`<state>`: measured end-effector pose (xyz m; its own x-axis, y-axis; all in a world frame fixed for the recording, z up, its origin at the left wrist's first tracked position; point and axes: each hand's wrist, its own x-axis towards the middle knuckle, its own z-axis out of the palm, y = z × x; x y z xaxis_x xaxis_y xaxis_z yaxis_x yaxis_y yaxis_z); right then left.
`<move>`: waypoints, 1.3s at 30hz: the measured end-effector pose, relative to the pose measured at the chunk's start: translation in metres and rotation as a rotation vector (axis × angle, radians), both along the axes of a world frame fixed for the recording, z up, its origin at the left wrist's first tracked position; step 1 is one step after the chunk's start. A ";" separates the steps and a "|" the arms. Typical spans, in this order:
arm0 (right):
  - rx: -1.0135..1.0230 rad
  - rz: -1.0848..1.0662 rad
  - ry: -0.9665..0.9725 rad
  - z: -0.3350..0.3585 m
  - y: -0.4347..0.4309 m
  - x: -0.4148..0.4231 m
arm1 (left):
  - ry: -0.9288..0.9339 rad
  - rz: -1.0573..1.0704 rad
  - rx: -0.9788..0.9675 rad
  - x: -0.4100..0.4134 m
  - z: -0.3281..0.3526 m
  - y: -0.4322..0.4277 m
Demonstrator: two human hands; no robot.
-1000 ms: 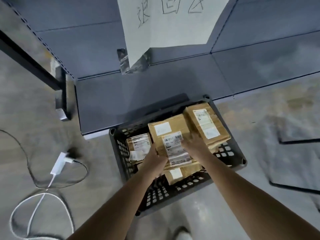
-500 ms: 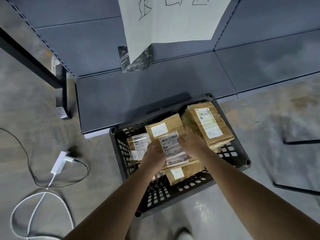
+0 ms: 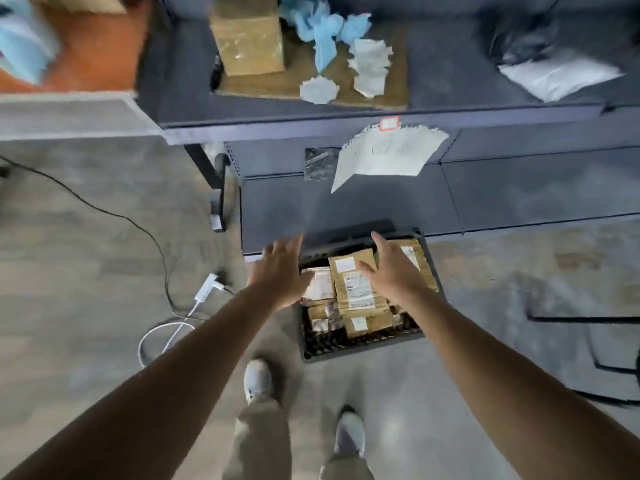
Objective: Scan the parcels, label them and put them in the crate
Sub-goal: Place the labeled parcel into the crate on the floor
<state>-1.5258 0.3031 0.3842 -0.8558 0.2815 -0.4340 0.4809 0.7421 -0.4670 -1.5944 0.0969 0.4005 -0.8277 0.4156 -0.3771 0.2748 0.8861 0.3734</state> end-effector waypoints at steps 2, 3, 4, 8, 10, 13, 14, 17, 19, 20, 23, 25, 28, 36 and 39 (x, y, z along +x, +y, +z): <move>0.018 0.075 0.036 0.057 -0.022 0.001 | 0.083 0.023 -0.012 0.009 0.059 -0.031; 0.012 0.095 0.052 0.083 -0.034 0.000 | 0.124 0.032 -0.032 0.013 0.086 -0.046; 0.000 0.121 0.078 0.106 -0.047 0.000 | 0.162 0.052 -0.059 0.020 0.111 -0.062; -0.006 0.241 0.157 0.183 -0.104 -0.005 | 0.295 0.124 -0.105 0.042 0.191 -0.124; 0.013 0.310 0.184 0.216 -0.135 -0.013 | 0.373 0.159 -0.115 0.048 0.218 -0.158; 0.030 0.401 0.249 0.257 -0.188 -0.027 | 0.443 0.196 -0.156 0.049 0.249 -0.213; 0.030 0.427 0.268 0.268 -0.207 -0.030 | 0.466 0.209 -0.169 0.049 0.257 -0.233; 0.047 0.475 0.323 0.294 -0.270 -0.044 | 0.540 0.265 -0.173 0.046 0.282 -0.296; 0.052 0.471 0.349 0.309 -0.320 -0.053 | 0.553 0.316 -0.164 0.043 0.299 -0.344; 0.045 0.466 0.365 0.315 -0.346 -0.057 | 0.558 0.340 -0.150 0.041 0.307 -0.368; 0.032 0.457 0.410 0.332 -0.424 -0.070 | 0.593 0.368 -0.113 0.036 0.325 -0.444; 0.027 0.443 0.416 0.343 -0.473 -0.076 | 0.597 0.378 -0.113 0.032 0.335 -0.491; 0.018 0.449 0.445 0.354 -0.532 -0.082 | 0.580 0.415 -0.104 0.024 0.344 -0.547; 0.046 0.468 0.471 0.359 -0.627 -0.143 | 0.585 0.437 -0.061 -0.031 0.353 -0.633; 0.018 0.472 0.500 0.347 -0.657 -0.187 | 0.589 0.434 -0.071 -0.069 0.346 -0.657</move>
<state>-1.7130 -0.3537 0.7310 -0.9848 -0.1675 0.0466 -0.1662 0.8287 -0.5344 -1.6636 -0.5603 0.7467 -0.9859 -0.0049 0.1674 0.0308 0.9772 0.2101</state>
